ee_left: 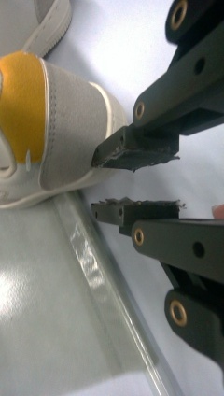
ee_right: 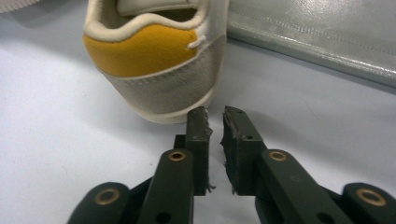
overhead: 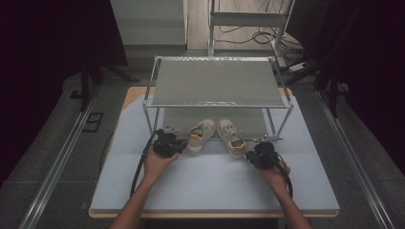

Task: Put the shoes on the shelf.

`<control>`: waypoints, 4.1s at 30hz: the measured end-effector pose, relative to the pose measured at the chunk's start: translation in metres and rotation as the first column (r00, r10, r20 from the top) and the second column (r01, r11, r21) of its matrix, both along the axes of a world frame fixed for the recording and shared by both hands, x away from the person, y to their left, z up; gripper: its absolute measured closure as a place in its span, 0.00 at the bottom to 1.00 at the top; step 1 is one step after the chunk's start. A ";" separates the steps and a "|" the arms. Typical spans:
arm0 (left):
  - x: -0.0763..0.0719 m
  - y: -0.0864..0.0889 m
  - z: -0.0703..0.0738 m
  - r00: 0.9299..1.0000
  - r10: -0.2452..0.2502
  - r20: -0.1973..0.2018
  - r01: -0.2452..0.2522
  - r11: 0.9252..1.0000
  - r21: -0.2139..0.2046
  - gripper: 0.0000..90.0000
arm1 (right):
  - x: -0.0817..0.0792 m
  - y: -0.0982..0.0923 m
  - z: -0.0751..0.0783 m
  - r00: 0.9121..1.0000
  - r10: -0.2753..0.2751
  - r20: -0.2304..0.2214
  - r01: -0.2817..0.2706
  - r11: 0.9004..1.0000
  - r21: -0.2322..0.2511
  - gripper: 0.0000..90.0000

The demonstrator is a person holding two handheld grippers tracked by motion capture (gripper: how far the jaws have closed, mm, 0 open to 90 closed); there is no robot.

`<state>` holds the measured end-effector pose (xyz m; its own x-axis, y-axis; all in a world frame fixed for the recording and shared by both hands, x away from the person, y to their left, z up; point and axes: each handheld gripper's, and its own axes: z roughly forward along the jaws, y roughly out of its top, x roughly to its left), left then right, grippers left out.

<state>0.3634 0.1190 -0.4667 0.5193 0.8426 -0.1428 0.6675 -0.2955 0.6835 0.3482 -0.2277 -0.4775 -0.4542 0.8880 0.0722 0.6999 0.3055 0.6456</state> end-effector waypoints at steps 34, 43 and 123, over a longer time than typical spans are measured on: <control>0.002 -0.049 0.003 0.997 -0.076 -0.005 0.075 0.997 -0.029 0.82 | 0.008 0.037 0.008 0.994 0.086 0.069 -0.092 0.992 0.086 0.87; -0.005 -0.049 0.006 0.996 -0.081 0.021 0.082 0.996 -0.044 0.81 | 0.008 0.036 0.009 0.993 0.076 0.093 -0.085 0.992 0.092 0.87; 0.036 -0.074 0.012 0.996 -0.084 0.008 0.084 0.996 0.011 0.78 | 0.053 0.058 0.010 0.980 -0.021 0.198 0.012 0.999 0.043 0.96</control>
